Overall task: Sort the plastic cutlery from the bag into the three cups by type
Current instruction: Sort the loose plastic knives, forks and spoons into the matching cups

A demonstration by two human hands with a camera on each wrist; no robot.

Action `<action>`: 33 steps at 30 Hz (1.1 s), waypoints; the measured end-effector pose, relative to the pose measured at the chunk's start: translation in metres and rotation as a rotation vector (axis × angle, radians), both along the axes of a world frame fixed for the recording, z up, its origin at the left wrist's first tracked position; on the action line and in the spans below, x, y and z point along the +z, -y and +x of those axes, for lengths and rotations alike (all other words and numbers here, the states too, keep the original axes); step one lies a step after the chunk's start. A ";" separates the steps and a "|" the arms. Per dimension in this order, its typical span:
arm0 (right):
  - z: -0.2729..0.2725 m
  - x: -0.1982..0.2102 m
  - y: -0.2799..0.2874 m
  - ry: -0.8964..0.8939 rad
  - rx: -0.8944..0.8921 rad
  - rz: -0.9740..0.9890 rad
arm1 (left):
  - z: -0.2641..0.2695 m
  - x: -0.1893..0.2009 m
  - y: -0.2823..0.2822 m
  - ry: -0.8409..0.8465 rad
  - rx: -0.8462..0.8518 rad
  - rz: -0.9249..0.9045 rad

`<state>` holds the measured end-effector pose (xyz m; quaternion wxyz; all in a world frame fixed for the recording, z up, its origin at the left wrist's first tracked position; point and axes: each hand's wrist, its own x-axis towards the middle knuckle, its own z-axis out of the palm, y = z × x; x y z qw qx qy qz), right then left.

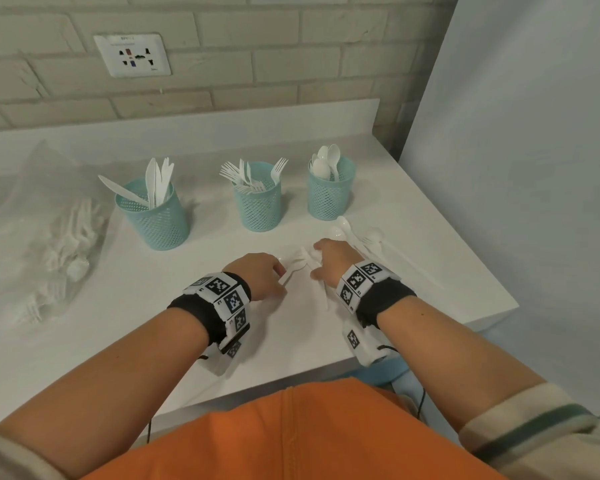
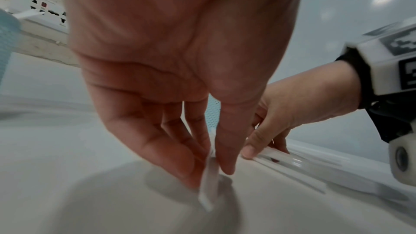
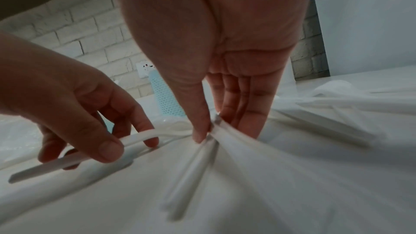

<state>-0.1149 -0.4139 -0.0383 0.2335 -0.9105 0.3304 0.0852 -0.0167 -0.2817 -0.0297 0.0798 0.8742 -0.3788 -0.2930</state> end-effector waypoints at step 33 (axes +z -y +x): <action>0.016 0.001 -0.007 0.031 -0.100 0.045 | 0.015 -0.008 -0.022 -0.142 0.190 -0.087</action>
